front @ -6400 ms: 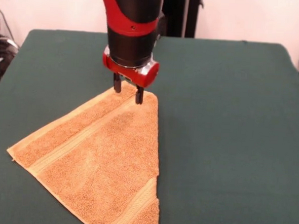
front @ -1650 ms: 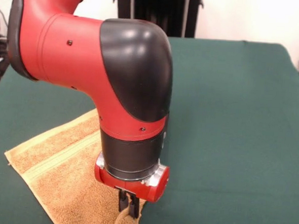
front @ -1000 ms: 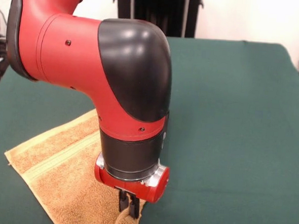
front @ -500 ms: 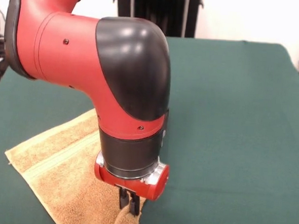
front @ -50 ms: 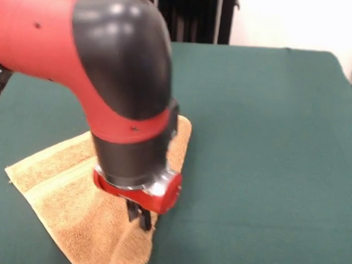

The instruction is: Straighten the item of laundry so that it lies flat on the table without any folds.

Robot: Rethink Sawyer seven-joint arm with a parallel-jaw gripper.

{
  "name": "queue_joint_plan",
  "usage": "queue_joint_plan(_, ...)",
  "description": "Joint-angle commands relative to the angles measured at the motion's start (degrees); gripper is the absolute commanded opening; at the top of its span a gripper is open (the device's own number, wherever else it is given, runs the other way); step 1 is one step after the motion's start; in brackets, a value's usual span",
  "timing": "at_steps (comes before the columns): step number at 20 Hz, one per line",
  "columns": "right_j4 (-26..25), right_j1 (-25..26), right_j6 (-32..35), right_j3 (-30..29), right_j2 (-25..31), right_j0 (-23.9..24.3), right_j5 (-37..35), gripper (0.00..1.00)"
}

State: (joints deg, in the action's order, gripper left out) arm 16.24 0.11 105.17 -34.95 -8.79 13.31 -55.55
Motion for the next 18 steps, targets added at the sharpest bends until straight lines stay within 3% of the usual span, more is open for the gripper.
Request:
queue_joint_plan(1, -1.41, -9.01, -10.83, -20.17, 7.46, 3.37, -8.11, 0.0)
queue_joint_plan(6, -4.51, -10.99, -14.71, -21.02, 8.62, 5.73, -11.54, 0.0)
queue_joint_plan(18, -6.46, -11.11, -11.75, -21.38, 12.9, 7.72, -9.3, 0.0)
